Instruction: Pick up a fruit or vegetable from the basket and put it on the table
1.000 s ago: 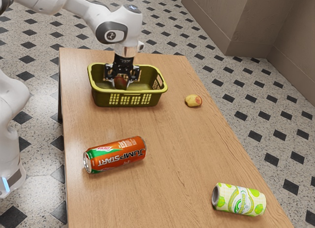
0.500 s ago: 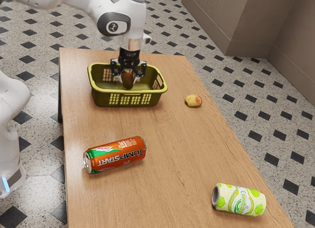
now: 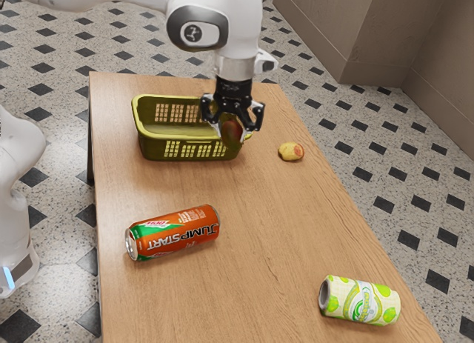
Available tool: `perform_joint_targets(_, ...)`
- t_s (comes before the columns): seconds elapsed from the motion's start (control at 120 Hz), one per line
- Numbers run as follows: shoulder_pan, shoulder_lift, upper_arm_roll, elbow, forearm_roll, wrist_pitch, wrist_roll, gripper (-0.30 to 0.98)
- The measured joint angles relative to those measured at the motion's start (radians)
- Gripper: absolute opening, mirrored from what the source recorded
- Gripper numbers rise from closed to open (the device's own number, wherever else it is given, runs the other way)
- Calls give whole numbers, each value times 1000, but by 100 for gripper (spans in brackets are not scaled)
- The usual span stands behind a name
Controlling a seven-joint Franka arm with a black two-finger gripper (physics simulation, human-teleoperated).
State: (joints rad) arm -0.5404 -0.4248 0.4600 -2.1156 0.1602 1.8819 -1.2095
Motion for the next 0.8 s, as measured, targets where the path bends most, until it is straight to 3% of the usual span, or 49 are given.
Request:
perform_joint_targets(0.283,-12,244,-94,171,-116,-9,15,20)
perform_joint_targets(0.592,-31,308,-97,225,-159,-8,25,21)
perform_joint_targets(0.692,-30,304,-97,225,-169,-5,31,44)
perform_joint_targets(0.8,-29,302,-96,223,-173,-5,38,57)
